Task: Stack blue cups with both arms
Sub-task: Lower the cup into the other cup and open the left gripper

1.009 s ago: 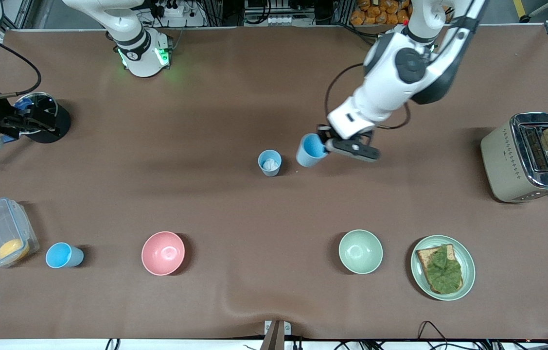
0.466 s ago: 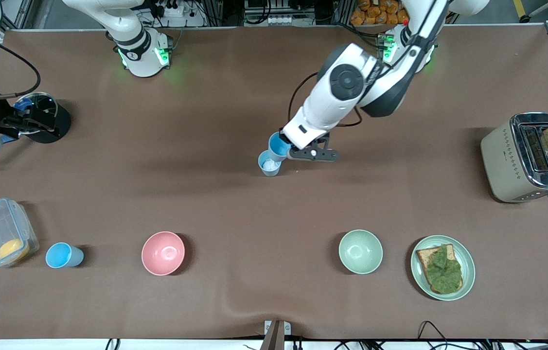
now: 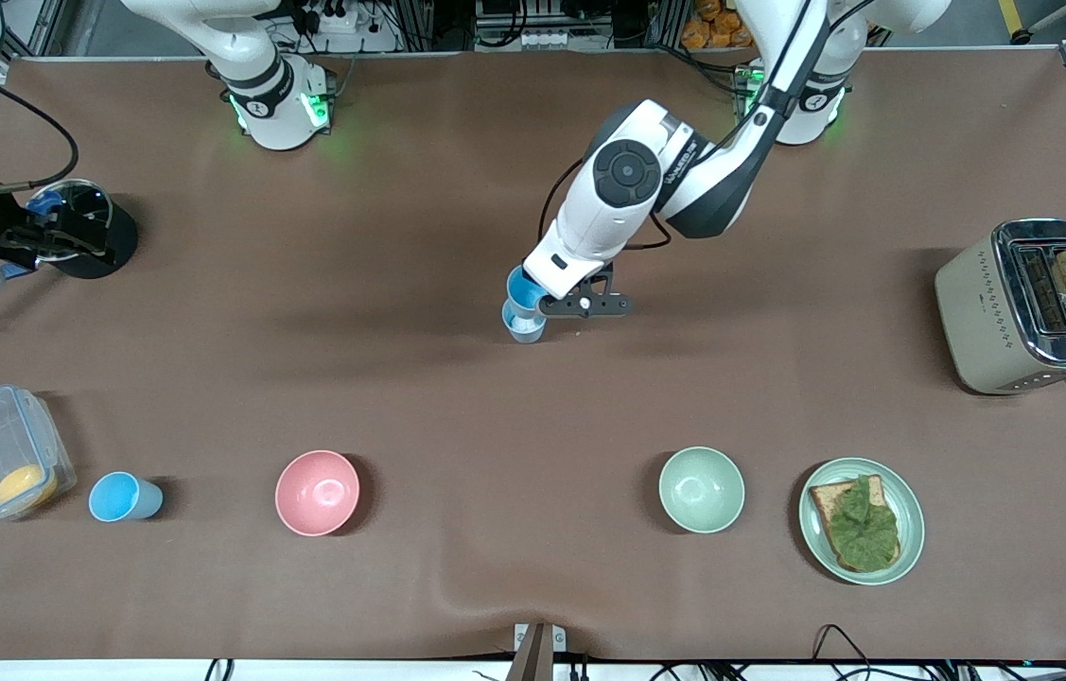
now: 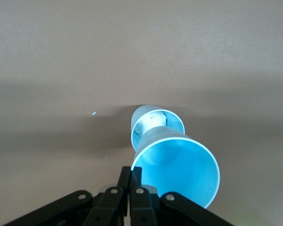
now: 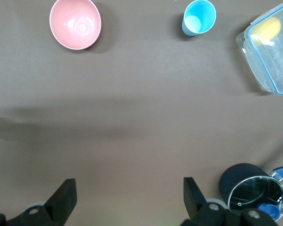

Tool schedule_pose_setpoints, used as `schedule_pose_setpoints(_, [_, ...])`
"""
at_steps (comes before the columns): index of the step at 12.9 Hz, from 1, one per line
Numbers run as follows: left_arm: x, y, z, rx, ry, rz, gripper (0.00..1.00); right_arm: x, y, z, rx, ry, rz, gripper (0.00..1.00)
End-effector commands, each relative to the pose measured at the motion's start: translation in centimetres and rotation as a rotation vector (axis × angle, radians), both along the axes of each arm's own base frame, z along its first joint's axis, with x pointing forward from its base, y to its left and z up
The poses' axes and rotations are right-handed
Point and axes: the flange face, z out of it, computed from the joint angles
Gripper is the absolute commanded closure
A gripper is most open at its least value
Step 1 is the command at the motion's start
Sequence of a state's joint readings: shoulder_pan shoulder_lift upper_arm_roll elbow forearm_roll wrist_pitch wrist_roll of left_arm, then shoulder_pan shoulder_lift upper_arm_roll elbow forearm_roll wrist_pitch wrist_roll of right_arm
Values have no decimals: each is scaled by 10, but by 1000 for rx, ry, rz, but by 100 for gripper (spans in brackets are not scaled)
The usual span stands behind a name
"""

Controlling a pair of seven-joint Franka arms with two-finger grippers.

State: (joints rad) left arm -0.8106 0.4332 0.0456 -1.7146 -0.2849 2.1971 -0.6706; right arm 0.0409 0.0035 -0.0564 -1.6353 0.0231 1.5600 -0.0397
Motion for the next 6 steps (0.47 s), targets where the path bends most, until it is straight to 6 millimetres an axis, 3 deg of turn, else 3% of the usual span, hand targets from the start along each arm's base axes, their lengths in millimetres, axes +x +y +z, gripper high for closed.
schedule_pose_setpoints(1, [7,-3,-8,37,-2,21,100,1,-4,2,-11,6,-5,0])
schedule_pose_setpoints(6, [6,-5,-18,51,1,18,100,1,-4,2,-11,6,-5,0])
